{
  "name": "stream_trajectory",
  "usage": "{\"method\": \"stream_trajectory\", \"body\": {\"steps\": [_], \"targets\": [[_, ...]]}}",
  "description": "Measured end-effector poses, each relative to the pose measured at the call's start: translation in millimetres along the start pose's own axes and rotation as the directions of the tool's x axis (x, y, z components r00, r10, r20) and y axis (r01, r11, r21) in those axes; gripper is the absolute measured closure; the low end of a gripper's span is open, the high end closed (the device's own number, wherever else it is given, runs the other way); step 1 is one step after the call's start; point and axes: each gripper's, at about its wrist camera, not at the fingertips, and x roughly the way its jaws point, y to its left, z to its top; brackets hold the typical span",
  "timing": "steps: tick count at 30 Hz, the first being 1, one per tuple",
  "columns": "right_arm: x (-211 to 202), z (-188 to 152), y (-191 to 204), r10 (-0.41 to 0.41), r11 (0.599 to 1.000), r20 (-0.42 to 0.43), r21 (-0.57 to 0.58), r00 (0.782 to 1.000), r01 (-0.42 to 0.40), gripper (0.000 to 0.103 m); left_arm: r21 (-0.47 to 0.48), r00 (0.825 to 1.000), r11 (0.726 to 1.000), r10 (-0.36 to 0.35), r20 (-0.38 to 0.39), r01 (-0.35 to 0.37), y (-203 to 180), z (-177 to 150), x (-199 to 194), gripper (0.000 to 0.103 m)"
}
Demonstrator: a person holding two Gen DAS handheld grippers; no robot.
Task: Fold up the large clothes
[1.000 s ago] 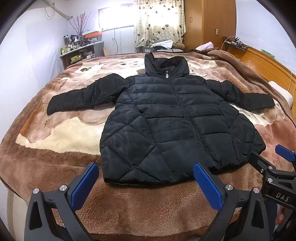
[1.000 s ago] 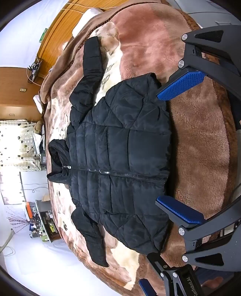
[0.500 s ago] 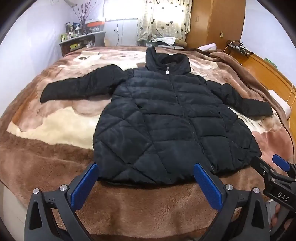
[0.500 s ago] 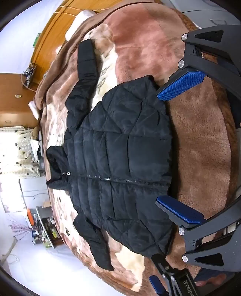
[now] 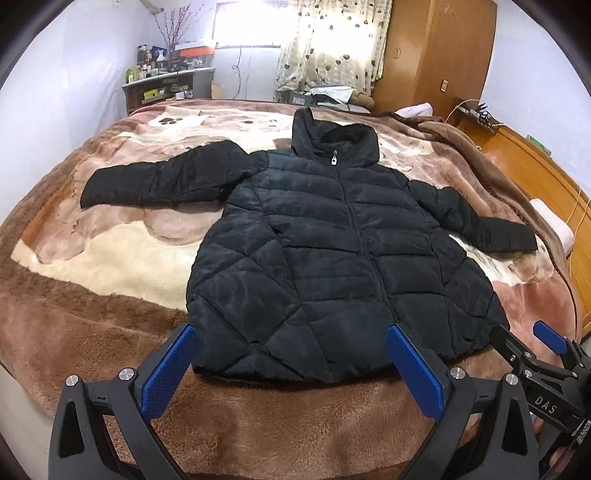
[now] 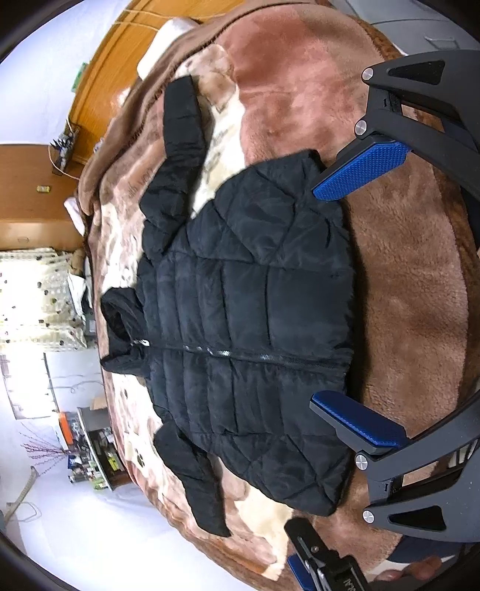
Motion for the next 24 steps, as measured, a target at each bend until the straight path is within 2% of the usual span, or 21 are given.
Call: {"method": "stream_trajectory", "body": {"steps": [6,11,24], "targets": [[-2.5,3.0,-2.0,0.010,1.000,0.005,0.010,1.000,-0.010,0.000,-0.001,1.000,1.000,0.022,0.014,-0.022,-1.2,0.7,-3.7,0.000],[-3.8,2.3,-0.8,0.014,1.000,0.023,0.007,1.000,-0.014,0.000,-0.009,1.000,1.000,0.013,0.018,-0.013,-0.2,1.1,-4.9,0.000],[-0.6,-0.2,0.7,0.020,1.000,0.010,-0.003,1.000,-0.020,0.000,0.012,0.998,0.998,0.055,0.015,-0.055,-2.0,-0.6,-4.3,0.000]]}}
